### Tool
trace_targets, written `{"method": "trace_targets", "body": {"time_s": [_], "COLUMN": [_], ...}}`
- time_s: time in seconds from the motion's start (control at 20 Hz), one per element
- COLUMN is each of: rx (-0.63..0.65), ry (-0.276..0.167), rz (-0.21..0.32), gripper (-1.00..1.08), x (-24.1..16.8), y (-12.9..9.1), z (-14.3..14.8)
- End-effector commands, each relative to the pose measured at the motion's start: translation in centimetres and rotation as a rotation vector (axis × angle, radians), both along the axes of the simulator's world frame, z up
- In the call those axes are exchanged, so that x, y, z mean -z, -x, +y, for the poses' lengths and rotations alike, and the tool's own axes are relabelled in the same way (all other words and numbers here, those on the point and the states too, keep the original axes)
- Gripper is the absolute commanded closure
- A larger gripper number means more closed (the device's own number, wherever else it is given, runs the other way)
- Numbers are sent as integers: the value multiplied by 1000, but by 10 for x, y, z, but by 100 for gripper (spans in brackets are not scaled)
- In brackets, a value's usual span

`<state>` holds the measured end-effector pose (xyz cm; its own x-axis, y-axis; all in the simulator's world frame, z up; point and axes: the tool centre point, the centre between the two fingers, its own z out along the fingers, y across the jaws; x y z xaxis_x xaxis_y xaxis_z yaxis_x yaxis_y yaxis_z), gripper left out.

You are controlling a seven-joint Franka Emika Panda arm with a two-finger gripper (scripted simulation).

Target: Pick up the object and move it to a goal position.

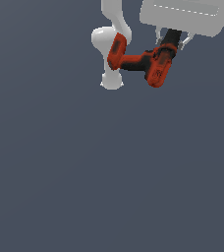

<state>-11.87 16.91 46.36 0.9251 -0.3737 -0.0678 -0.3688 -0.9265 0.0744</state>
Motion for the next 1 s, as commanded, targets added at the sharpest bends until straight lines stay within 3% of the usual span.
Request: {"method": "trace_targets", "body": {"time_s": [0.0, 0.95], "rx": [0, 0], "ry": [-1, 0], "rz": [-6, 0], "gripper": [108, 108], "x": [-7, -33], "y": [0, -14], "z": [1, 1]}}
